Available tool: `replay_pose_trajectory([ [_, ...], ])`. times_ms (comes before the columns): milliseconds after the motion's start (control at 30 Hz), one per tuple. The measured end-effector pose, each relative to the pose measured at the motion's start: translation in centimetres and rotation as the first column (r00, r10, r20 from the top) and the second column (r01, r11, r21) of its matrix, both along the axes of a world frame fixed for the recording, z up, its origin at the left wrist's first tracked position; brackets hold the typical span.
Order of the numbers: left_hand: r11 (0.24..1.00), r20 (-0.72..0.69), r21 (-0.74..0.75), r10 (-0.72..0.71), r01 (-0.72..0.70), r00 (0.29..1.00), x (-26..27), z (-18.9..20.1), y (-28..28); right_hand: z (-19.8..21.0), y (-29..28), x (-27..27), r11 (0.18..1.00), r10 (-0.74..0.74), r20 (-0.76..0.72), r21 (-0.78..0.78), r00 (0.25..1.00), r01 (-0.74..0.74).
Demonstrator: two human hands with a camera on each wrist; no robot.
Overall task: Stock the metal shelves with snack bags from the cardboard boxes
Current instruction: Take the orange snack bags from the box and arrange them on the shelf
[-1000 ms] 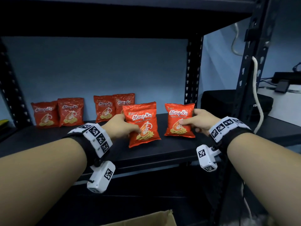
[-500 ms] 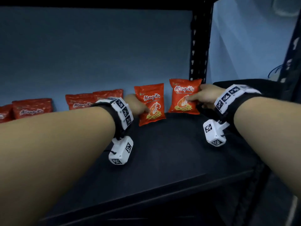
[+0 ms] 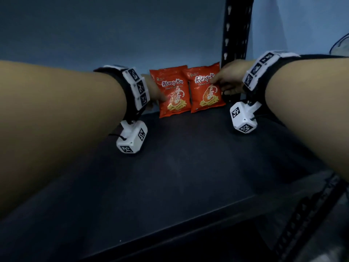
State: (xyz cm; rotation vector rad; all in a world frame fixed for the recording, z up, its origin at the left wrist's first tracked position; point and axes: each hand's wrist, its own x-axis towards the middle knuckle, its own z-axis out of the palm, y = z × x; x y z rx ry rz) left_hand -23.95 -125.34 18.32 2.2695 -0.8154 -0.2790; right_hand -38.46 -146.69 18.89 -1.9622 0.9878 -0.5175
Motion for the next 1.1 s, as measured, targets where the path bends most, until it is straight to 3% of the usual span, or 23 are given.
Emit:
replay_pose_trajectory([
  [67, 0.997, 0.011, 0.073, 0.002, -0.003, 1.000, 0.0, 0.2, 0.3, -0.4, 0.3, -0.1, 0.999, 0.006, -0.044, -0.049, 0.999, -0.008],
  [167, 0.990, -0.091, 0.139, 0.028, -0.015, 0.995, -0.5, 0.2, 0.8, -0.3, 0.9, -0.6, 0.991, -0.014, -0.126, -0.134, 0.992, -0.003],
  [300, 0.989, -0.075, 0.147, 0.010, 0.001, 0.997, -1.0, 0.2, 1.1, 0.5, 2.3, -1.3, 0.947, -0.021, -0.241, -0.317, 0.970, -0.058],
  [400, 0.996, -0.019, 0.061, -0.057, 0.058, 0.998, -1.0, 0.2, 1.5, 0.4, 3.9, -1.8, 0.950, 0.204, -0.305, -0.168, 0.930, -0.263],
  [467, 0.996, -0.007, 0.054, -0.067, 0.067, 0.998, -1.1, 0.1, 1.5, 0.2, 4.5, -2.2, 0.939, 0.276, -0.326, -0.107, 0.904, -0.325],
  [733, 0.977, 0.082, 0.137, -0.176, 0.164, 0.981, -2.6, 0.4, 3.1, 0.2, 5.0, -3.0, 0.938, 0.260, -0.295, -0.150, 0.919, -0.314],
  [833, 0.969, 0.208, 0.160, -0.218, 0.187, 0.953, -3.8, 1.0, 4.8, 0.5, 6.2, -4.0, 0.931, 0.240, -0.285, -0.204, 0.928, -0.303],
  [933, 0.954, 0.298, 0.213, -0.268, 0.210, 0.916, -5.1, 1.9, 7.6, 1.0, 8.6, -5.6, 0.914, 0.262, -0.267, -0.238, 0.927, -0.327],
  [1100, 0.950, 0.302, 0.215, -0.285, 0.226, 0.910, -7.8, 2.8, 14.3, 1.4, 15.4, -8.7, 0.840, 0.345, -0.255, -0.346, 0.904, -0.418],
])
